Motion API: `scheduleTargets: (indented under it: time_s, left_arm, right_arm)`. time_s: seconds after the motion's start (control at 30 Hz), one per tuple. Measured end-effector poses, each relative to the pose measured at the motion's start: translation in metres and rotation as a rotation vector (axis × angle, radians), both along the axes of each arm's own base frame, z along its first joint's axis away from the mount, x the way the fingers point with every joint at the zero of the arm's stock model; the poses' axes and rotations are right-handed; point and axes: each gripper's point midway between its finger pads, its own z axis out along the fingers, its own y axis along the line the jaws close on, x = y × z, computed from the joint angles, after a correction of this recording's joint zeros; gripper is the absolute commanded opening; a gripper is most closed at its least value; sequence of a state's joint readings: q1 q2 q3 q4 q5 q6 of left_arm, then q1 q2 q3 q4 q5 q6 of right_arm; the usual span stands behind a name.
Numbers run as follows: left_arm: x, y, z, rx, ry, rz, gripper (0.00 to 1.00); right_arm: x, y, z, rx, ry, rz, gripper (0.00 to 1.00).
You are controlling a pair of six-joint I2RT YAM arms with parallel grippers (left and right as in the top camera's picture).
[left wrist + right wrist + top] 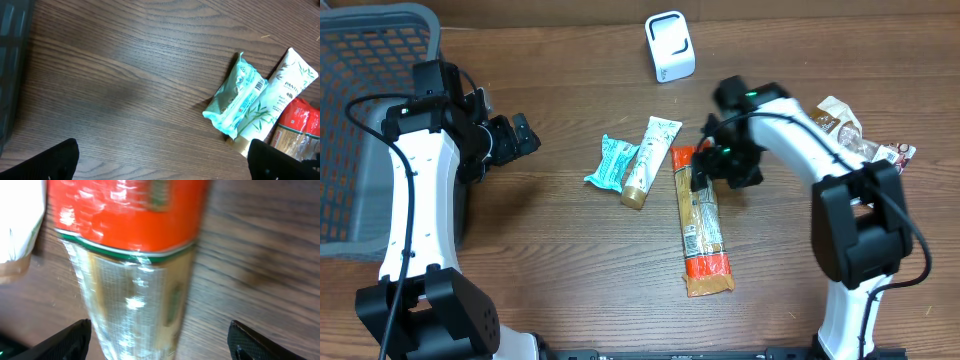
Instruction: Scan the item barcode
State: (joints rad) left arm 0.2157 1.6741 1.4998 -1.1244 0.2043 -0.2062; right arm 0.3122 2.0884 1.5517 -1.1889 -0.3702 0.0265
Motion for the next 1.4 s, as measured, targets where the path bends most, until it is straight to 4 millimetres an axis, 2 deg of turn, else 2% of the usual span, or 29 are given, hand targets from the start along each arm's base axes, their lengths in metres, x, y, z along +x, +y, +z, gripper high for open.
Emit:
scheduleTargets:
  time_s: [0.1,0.17,0.33,0.4,0.43,0.5,0.63,0.73,0.83,0.93,1.07,1.17,1.3,1.4]
  left_arm:
    - [0.0,0.0,0.0,0.0,0.0,0.0,1.0]
    - [0.0,0.0,0.0,0.0,0.0,0.0,1.0]
    - [0.0,0.0,0.0,0.0,0.0,0.0,1.0]
    - [0.0,0.0,0.0,0.0,0.0,0.0,1.0]
    - [0.0,0.0,0.0,0.0,0.0,0.0,1.0]
    - [0.0,0.0,0.0,0.0,0.0,0.0,1.0]
    - [0.0,0.0,0.0,0.0,0.0,0.0,1.0]
    - [0.0,0.0,0.0,0.0,0.0,0.0,1.0]
    - [0.0,0.0,0.0,0.0,0.0,0.0,1.0]
    - [0.0,0.0,0.0,0.0,0.0,0.0,1.0]
    - [0.0,0.0,0.0,0.0,0.0,0.0,1.0]
    - [0.0,0.0,0.0,0.0,0.0,0.0,1.0]
    - [0.0,0.0,0.0,-0.001,0.0,-0.001,0.99]
    - [0.0,0.0,0.0,0.0,0.0,0.0,0.99]
  right_arm:
    - [-0.01,-0.007,-0.01,0.109,0.05,-0.018,0.87]
    - [-0.015,-0.004,-0.017,0.171,0.06,-0.025,0.87]
    - [-0.018,0.022,-0.015,0.362,0.029,-0.047,0.87]
    - [-0.02,0.034,-0.014,0.404,0.021,-0.054,0.84]
    - [-0.021,0.039,-0.014,0.413,0.023,-0.059,0.8]
    - [-0.024,0.053,-0.015,0.427,0.028,-0.059,0.68]
    - [-0.032,0.079,-0.022,0.409,0.043,-0.069,0.36]
    - [-0.031,0.089,-0.024,0.419,0.057,-0.105,0.12]
    - [-0.026,0.092,-0.021,0.441,0.062,-0.138,0.04]
    - [-0.023,0.092,-0.02,0.444,0.064,-0.155,0.04]
    - [-0.028,0.086,-0.019,0.387,0.104,-0.171,0.04]
    - [-0.034,0.071,-0.013,0.257,0.143,-0.179,0.04]
    - [-0.044,0.033,0.009,-0.017,0.181,-0.177,0.04]
    - [-0.049,-0.005,0.039,-0.286,0.175,-0.174,0.04]
